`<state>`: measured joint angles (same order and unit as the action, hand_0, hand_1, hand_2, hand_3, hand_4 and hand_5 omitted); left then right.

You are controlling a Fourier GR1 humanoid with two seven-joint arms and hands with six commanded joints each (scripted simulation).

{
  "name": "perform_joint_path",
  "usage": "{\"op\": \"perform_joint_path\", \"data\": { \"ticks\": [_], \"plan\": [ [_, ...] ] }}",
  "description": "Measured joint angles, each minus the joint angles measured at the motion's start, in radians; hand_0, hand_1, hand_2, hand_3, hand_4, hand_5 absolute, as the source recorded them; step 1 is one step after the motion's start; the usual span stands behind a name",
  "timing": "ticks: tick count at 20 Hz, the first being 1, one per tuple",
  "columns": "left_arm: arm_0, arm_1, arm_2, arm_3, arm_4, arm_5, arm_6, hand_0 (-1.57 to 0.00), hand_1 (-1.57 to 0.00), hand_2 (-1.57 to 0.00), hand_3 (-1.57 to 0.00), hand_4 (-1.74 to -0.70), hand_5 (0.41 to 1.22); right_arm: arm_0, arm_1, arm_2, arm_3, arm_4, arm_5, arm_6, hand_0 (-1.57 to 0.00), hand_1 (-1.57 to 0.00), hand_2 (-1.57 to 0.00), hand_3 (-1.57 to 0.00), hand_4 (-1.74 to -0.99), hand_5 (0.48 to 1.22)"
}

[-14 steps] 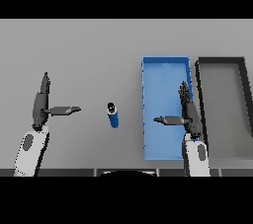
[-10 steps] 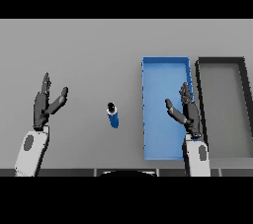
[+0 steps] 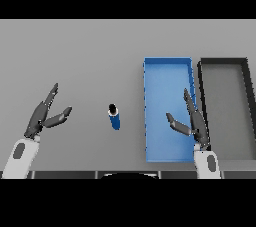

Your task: Pick up the blue pipe and place it into the blue bin.

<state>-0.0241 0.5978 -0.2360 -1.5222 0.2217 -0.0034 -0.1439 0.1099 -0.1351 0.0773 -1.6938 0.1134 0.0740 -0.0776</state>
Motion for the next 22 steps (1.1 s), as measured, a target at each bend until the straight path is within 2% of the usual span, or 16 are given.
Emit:
{"op": "perform_joint_path", "data": {
  "ticks": [1,2,4,8,10,12,14,17,22],
  "plan": [
    [-0.010,0.004,0.000,-0.005,0.017,-0.024,-0.006,0.00,0.00,0.00,0.00,-1.02,0.594,-0.021,-0.004,-0.003,0.001,-0.005,0.002,0.025,0.00,0.00,0.00,0.00,-1.218,0.589],
    [0.005,0.003,-0.011,-0.009,0.019,-0.046,-0.029,0.00,0.00,0.00,0.00,-1.02,0.587,-0.015,-0.007,-0.001,0.002,0.001,0.002,0.023,0.00,0.00,0.00,0.00,-1.216,0.587],
    [0.017,0.033,-0.040,-0.055,0.017,-0.096,-0.027,0.00,0.00,0.00,0.00,-1.02,0.573,-0.009,-0.003,0.011,-0.006,0.008,0.005,0.018,0.00,0.00,0.00,0.00,-1.220,0.589],
    [0.013,0.047,-0.111,-0.102,0.006,-0.167,0.047,0.00,0.00,0.00,0.00,-1.05,0.513,-0.013,-0.018,0.000,0.003,-0.005,0.021,-0.036,0.00,0.00,0.00,0.00,-1.229,0.606],
    [0.021,0.051,-0.144,-0.141,0.004,-0.187,0.085,0.00,0.00,0.00,0.00,-1.08,0.488,-0.012,-0.008,0.008,-0.009,-0.004,0.019,-0.026,0.00,0.00,0.00,0.00,-1.239,0.606],
    [0.001,0.023,-0.186,-0.155,-0.008,-0.202,0.118,0.00,0.00,0.00,0.00,-1.09,0.472,-0.016,-0.007,0.007,0.000,0.003,0.013,-0.031,0.00,0.00,0.00,0.00,-1.248,0.612],
    [0.006,0.009,-0.214,-0.152,-0.032,-0.215,0.101,0.00,0.00,0.00,0.00,-1.10,0.454,-0.012,-0.005,0.008,0.001,0.007,0.010,-0.033,0.00,0.00,0.00,0.00,-1.257,0.617],
    [-0.026,-0.057,-0.264,-0.128,-0.074,-0.208,0.118,0.00,0.00,0.00,0.00,-1.11,0.447,-0.020,-0.007,0.004,0.015,0.001,0.019,-0.027,0.00,0.00,0.00,0.00,-1.265,0.616],
    [-0.080,-0.147,-0.304,-0.058,-0.110,-0.201,0.135,0.00,0.00,0.00,0.00,-1.11,0.447,0.006,-0.003,0.002,-0.012,-0.007,0.016,-0.029,0.00,0.00,0.00,0.00,-1.276,0.613]
  ]
}}
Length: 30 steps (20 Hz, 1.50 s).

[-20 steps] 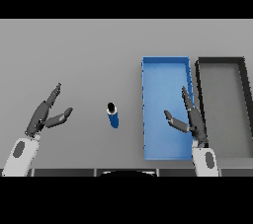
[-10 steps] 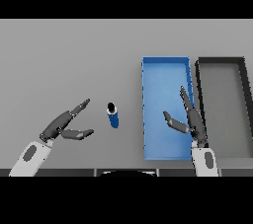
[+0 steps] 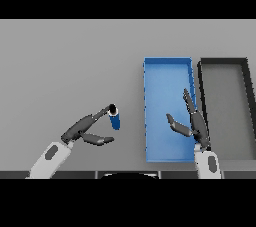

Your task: Pick up the blue pipe and place it into the blue bin.

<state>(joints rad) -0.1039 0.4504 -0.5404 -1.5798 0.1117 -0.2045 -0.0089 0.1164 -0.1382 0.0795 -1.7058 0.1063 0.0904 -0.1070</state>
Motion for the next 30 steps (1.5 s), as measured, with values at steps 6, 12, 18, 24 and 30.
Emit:
{"op": "perform_joint_path", "data": {
  "ticks": [6,12,18,24,30],
  "plan": [
    [-0.076,-0.121,-0.030,0.138,-0.037,0.009,0.003,0.00,0.00,0.00,0.00,-1.08,0.442,0.003,-0.001,-0.005,-0.009,0.001,-0.007,0.023,0.00,0.00,0.00,0.00,-1.265,0.597],
    [-0.142,-0.216,-0.012,0.246,-0.010,-0.004,-0.092,-0.02,-0.16,-0.29,-0.26,-1.21,0.607,0.019,0.000,-0.008,-0.002,-0.010,0.005,-0.003,0.00,0.00,0.00,0.00,-1.261,0.600],
    [-0.107,-0.289,0.004,0.264,0.031,0.024,-0.141,-1.11,-1.17,-1.21,-1.16,-1.57,1.060,0.003,-0.002,-0.012,-0.004,-0.009,-0.002,0.002,0.00,0.00,0.00,0.00,-1.259,0.614],
    [-0.095,-0.286,-0.033,0.226,-0.023,0.088,-0.191,-1.45,-1.47,-1.48,-1.39,-1.69,1.179,0.012,0.003,0.003,-0.002,0.008,0.000,-0.009,0.00,0.00,0.00,0.00,-1.245,0.621],
    [-0.137,-0.294,-0.042,0.081,0.013,0.077,-0.194,-1.54,-1.54,-1.55,-1.44,-1.72,1.210,0.000,-0.016,-0.009,0.009,0.016,-0.004,0.003,0.00,0.00,0.00,0.00,-1.221,0.631]
  ]
}}
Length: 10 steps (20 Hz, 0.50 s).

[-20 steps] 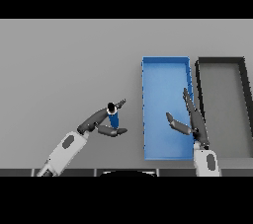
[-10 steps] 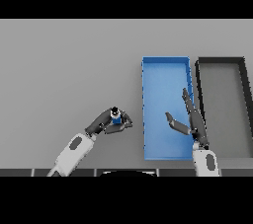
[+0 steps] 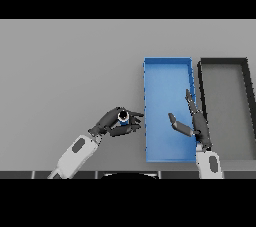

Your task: Pick up the blue pipe and place it into the blue bin.

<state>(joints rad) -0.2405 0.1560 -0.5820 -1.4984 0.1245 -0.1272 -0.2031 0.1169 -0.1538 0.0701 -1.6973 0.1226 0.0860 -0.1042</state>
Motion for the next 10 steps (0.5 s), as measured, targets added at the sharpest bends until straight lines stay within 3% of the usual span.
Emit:
{"op": "perform_joint_path", "data": {
  "ticks": [6,10],
  "plan": [
    [-0.054,-0.001,-0.015,-0.089,0.031,-0.018,0.146,-1.56,-1.56,-1.56,-1.44,-1.73,1.218,0.002,0.003,0.000,0.009,0.000,0.003,-0.035,0.00,0.00,0.00,0.00,-1.195,0.635],
    [-0.063,0.008,-0.017,-0.095,0.032,-0.032,0.166,-1.57,-1.57,-1.57,-1.44,-1.73,1.219,0.010,0.005,-0.004,0.003,-0.007,0.001,-0.019,0.00,0.00,0.00,0.00,-1.177,0.629]
  ]
}}
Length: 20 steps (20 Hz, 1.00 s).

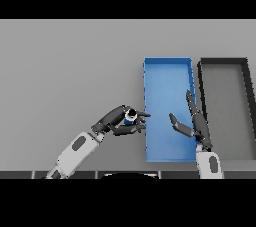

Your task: Pick up the blue pipe and place it into the blue bin.

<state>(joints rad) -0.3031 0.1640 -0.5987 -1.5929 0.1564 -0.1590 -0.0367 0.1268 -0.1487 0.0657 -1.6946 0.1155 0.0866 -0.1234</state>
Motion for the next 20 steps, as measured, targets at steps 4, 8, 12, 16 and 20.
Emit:
{"op": "perform_joint_path", "data": {
  "ticks": [4,8,12,16,20],
  "plan": [
    [0.008,-0.012,-0.009,0.009,-0.006,0.000,0.008,-1.57,-1.57,-1.57,-1.44,-1.73,1.220,0.019,0.007,0.007,-0.016,-0.003,0.002,0.004,0.00,0.00,0.00,0.00,-1.192,0.628],
    [0.011,0.013,0.001,0.000,-0.007,-0.008,-0.005,-1.57,-1.57,-1.57,-1.44,-1.73,1.220,0.017,0.002,0.000,-0.032,-0.018,0.005,0.006,0.00,0.00,0.00,0.00,-1.191,0.619],
    [0.011,0.006,0.000,0.008,-0.004,-0.016,0.000,-1.57,-1.57,-1.57,-1.44,-1.73,1.221,-0.003,-0.050,-0.015,-0.132,-0.207,0.138,0.042,0.00,0.00,0.00,0.00,-1.203,0.573],
    [-0.001,-0.002,0.002,0.015,-0.015,-0.012,0.004,-1.57,-1.57,-1.57,-1.44,-1.73,1.221,-0.057,-0.152,0.016,-0.238,-0.342,0.269,0.164,0.00,0.00,0.00,0.00,-1.260,0.523],
    [-0.001,-0.008,-0.002,0.014,-0.019,-0.010,0.023,-1.57,-1.57,-1.57,-1.44,-1.73,1.221,-0.173,-0.217,0.071,-0.311,-0.412,0.331,0.266,0.00,0.00,0.00,0.00,-1.305,0.522]
  ]
}}
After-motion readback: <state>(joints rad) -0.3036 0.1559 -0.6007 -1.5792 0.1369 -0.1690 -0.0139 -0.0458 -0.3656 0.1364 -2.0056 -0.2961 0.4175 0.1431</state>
